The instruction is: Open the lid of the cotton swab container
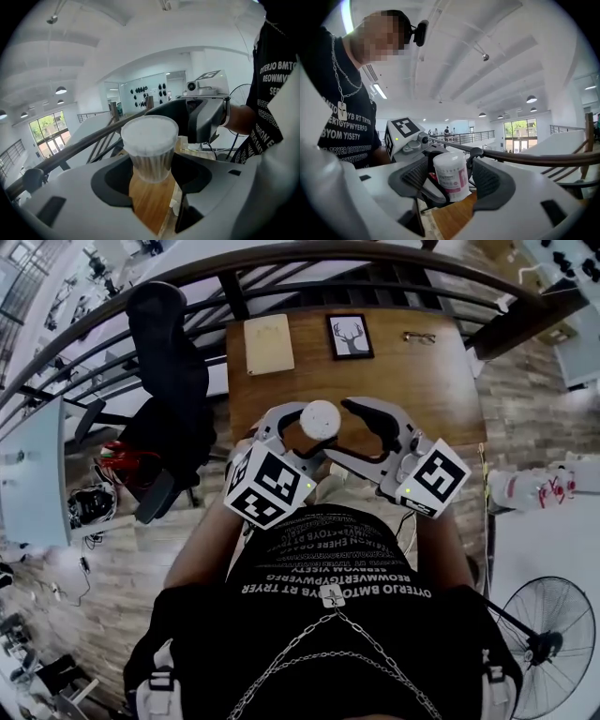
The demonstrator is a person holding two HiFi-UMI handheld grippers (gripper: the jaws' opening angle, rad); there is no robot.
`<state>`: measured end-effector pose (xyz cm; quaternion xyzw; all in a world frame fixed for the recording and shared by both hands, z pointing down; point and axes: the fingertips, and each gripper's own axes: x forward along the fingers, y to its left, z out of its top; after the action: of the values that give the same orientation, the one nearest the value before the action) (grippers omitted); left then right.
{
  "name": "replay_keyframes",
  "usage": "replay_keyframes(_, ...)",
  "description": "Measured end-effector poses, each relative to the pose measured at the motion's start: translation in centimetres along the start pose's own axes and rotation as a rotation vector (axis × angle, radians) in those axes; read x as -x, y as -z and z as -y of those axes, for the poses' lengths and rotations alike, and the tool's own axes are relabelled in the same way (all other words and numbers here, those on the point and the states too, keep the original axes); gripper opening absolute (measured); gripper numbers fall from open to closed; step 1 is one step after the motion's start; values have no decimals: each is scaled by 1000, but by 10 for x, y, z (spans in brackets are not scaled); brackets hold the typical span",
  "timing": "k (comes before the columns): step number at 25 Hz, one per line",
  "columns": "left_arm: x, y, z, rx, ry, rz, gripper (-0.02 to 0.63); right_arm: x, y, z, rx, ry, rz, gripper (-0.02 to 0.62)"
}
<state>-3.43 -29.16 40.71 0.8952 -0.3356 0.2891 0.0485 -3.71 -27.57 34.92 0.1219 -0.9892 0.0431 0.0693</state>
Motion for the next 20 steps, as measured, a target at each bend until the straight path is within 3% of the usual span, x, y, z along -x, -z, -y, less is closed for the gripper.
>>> replay_keyframes(11,5,2,34,-19,72,-3,272,-5,7,-23,17,60,-56,265)
replay_keyframes(20,11,-16,38,-34,12,143,283,9,-3,-21,-2,82,-3,259)
